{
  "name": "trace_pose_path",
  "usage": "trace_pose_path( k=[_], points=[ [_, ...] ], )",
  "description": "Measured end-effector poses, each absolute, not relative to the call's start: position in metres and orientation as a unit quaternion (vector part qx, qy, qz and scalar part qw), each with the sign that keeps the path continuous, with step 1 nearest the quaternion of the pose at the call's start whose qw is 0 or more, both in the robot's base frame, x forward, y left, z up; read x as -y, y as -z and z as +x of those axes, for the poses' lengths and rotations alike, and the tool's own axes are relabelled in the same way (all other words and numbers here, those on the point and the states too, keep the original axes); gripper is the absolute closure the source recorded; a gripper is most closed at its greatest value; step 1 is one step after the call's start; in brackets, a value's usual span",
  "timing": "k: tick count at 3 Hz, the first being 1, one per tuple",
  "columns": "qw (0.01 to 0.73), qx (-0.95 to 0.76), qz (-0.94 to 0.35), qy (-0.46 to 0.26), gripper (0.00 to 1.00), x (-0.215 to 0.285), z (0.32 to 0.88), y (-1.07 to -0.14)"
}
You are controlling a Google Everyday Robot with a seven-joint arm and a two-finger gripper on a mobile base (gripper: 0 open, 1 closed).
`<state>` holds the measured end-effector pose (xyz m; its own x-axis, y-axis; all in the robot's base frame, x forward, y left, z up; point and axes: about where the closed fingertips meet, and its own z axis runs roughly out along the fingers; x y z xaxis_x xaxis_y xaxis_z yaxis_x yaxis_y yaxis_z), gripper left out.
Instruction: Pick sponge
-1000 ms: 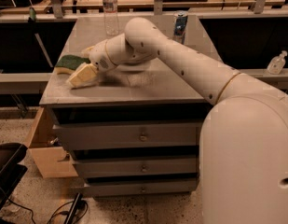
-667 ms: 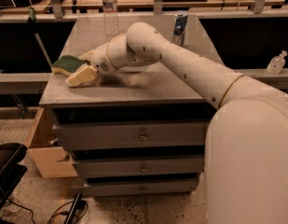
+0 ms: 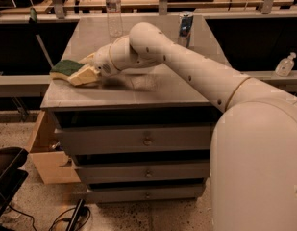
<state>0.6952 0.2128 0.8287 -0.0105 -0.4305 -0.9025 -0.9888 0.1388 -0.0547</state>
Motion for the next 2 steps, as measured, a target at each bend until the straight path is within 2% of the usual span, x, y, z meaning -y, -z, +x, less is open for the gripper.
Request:
trace_pose_path(
  k=[1, 2],
  points=[
    [0.419, -0.628, -0.565, -0.333, 1.0, -0.2129, 0.6951, -0.829],
    [0.419, -0.628, -0.565, -0.333, 1.0, -0.213, 0.6951, -0.829]
  ],
)
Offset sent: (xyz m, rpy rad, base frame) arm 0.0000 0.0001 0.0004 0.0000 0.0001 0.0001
